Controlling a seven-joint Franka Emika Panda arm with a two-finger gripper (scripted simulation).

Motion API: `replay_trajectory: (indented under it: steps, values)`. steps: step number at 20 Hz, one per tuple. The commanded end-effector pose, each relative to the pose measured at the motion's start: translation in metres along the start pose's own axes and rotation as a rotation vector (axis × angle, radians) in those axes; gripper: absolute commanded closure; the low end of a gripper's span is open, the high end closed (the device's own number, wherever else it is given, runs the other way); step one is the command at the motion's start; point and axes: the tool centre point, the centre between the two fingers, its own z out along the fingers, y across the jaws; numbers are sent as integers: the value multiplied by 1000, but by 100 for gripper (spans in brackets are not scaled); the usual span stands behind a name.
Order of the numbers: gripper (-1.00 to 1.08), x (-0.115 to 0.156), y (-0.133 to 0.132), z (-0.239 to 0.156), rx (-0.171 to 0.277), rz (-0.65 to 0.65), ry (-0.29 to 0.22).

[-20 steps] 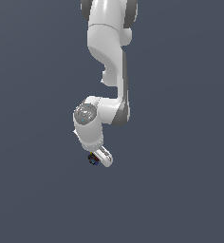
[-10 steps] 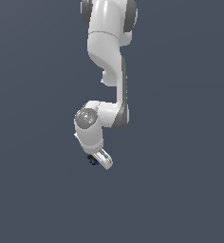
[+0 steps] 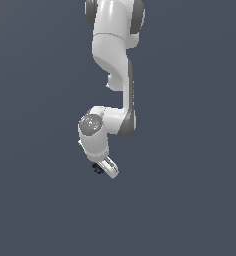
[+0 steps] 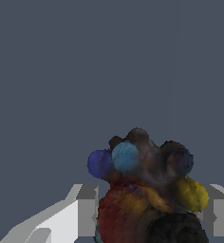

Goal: Pick up the object and move it to a goal position.

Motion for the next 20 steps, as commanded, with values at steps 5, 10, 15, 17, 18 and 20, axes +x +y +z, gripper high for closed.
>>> replay_trajectory:
  steps: [5,10,15,17,18,20]
  values:
    - [108,-5,-6,-11,0,-1,-1]
    - [108,-17,-20,-38,0,-1,-1]
    - [108,-36,-43,-82,-2,0,-2]
    - [108,-44,-54,-102,-2,0,-2]
    - [108,-49,-59,-112,-2,0,-2]
    - [108,-57,-70,-133,-2,0,-2]
